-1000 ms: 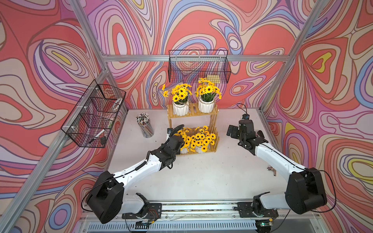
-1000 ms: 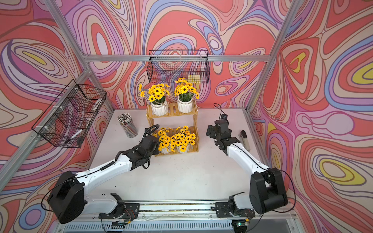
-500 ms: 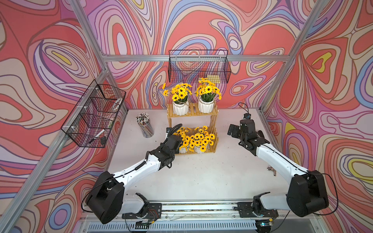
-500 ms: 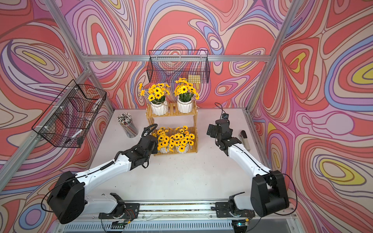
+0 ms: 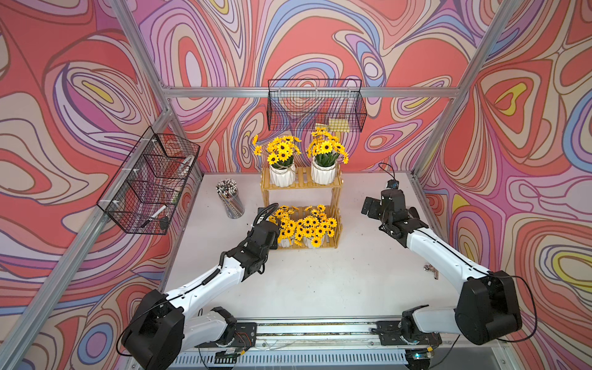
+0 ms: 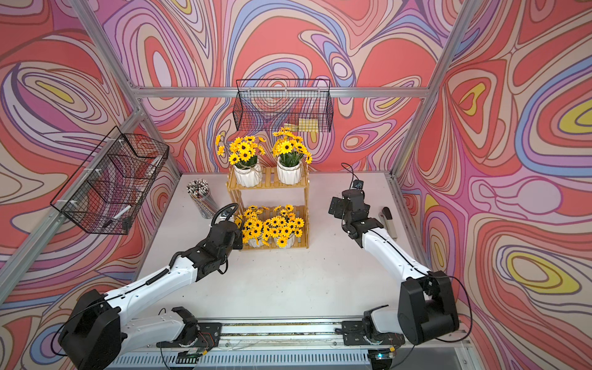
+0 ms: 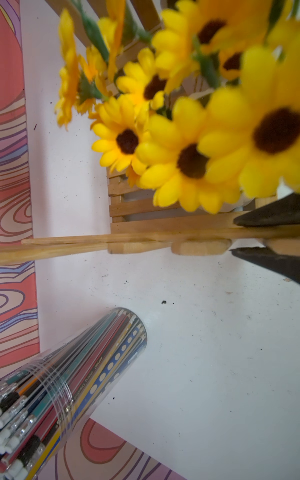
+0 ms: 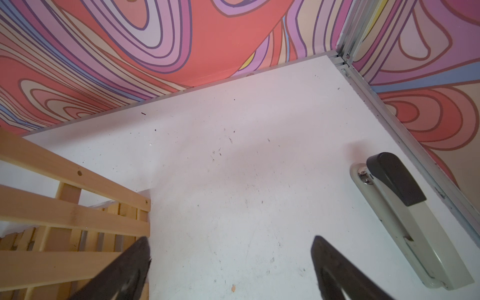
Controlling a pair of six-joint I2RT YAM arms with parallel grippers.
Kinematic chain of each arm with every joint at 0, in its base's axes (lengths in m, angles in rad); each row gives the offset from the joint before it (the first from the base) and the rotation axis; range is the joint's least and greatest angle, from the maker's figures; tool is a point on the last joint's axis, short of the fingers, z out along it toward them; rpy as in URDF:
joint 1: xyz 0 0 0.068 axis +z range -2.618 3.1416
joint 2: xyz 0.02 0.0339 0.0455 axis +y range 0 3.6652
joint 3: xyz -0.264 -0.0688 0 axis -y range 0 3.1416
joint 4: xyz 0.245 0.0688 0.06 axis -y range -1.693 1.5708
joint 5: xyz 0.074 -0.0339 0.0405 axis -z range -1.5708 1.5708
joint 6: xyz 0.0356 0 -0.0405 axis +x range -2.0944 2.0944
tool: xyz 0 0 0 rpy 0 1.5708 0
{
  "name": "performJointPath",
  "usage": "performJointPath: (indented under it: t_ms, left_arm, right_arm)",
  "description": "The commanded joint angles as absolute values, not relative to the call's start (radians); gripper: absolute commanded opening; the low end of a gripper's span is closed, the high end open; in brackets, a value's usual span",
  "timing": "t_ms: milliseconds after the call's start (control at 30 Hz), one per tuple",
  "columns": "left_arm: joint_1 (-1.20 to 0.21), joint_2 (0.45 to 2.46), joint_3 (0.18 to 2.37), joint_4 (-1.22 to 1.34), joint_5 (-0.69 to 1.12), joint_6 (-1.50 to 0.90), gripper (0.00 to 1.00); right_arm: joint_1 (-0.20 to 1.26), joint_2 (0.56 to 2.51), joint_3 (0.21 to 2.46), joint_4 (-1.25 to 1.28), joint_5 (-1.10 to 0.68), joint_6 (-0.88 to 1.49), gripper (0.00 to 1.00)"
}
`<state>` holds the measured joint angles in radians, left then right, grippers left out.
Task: Take the sunflower pots off the shelves
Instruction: Adjust the shelf at the center of the board, then pick up the sunflower pot from the shelf.
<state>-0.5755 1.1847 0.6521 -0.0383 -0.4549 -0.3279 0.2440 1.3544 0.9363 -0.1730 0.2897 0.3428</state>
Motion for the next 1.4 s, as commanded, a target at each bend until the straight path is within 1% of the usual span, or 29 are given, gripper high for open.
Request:
performJointPath:
  t_ms: [0,200,333,367,433,533,600,667,733,800,967,1033,1100,1133,1267,1367]
  left_arm:
    - [-0.565,1.196,0.660,0.022,-0.520,-0.142,0.00]
    - [-0.563,1.257,0.698,-0.009,-0.540,-0.152,0.00]
    - [-0.563,1.264,0.709,-0.034,-0.571,-0.170,0.00]
    - [-0.563,1.259,0.708,-0.038,-0.575,-0.171,0.04]
    - [-0.563,1.242,0.707,-0.051,-0.580,-0.172,0.16]
    - [-0.563,1.202,0.701,-0.072,-0.594,-0.176,0.31]
    - [-0.563,1.167,0.698,-0.093,-0.591,-0.188,0.38]
    - [-0.562,1.124,0.687,-0.103,-0.586,-0.201,0.42]
    - [-0.563,1.081,0.671,-0.100,-0.560,-0.204,0.51]
    - [-0.563,1.042,0.663,-0.106,-0.549,-0.214,0.65]
    - [-0.563,0.965,0.684,-0.147,-0.542,-0.235,0.81]
    - [-0.563,0.931,0.709,-0.167,-0.522,-0.235,0.85]
    - [-0.563,0.898,0.736,-0.184,-0.505,-0.232,0.96]
    - [-0.563,0.886,0.747,-0.190,-0.492,-0.227,1.00]
    - [-0.563,0.856,0.833,-0.305,-0.456,-0.232,1.00]
    - [-0.563,0.829,0.891,-0.368,-0.441,-0.240,1.00]
  right_arm:
    - [0.251,1.326,0.936,-0.179,0.301,0.354,0.98]
    - [0.251,1.308,0.938,-0.185,0.302,0.345,0.98]
    - [0.250,1.300,0.940,-0.177,0.256,0.333,0.98]
    - [0.250,1.292,0.936,-0.169,0.236,0.326,0.98]
    - [0.250,1.273,0.926,-0.140,0.189,0.310,0.98]
    - [0.249,1.235,0.893,-0.072,0.111,0.280,0.98]
    - [0.250,1.205,0.863,-0.011,0.031,0.255,0.98]
    - [0.250,1.174,0.825,0.069,-0.065,0.226,0.98]
    - [0.250,1.155,0.802,0.137,-0.146,0.201,0.98]
    - [0.250,1.146,0.798,0.191,-0.237,0.166,0.98]
    - [0.250,1.169,0.841,0.298,-0.439,0.083,0.98]
    - [0.250,1.187,0.872,0.314,-0.496,0.045,0.98]
    - [0.250,1.211,0.912,0.309,-0.575,0.003,0.98]
    - [0.250,1.222,0.927,0.310,-0.613,-0.016,0.98]
    - [0.250,1.276,0.949,0.366,-0.781,-0.099,0.98]
    - [0.250,1.322,0.999,0.348,-0.854,-0.132,0.98]
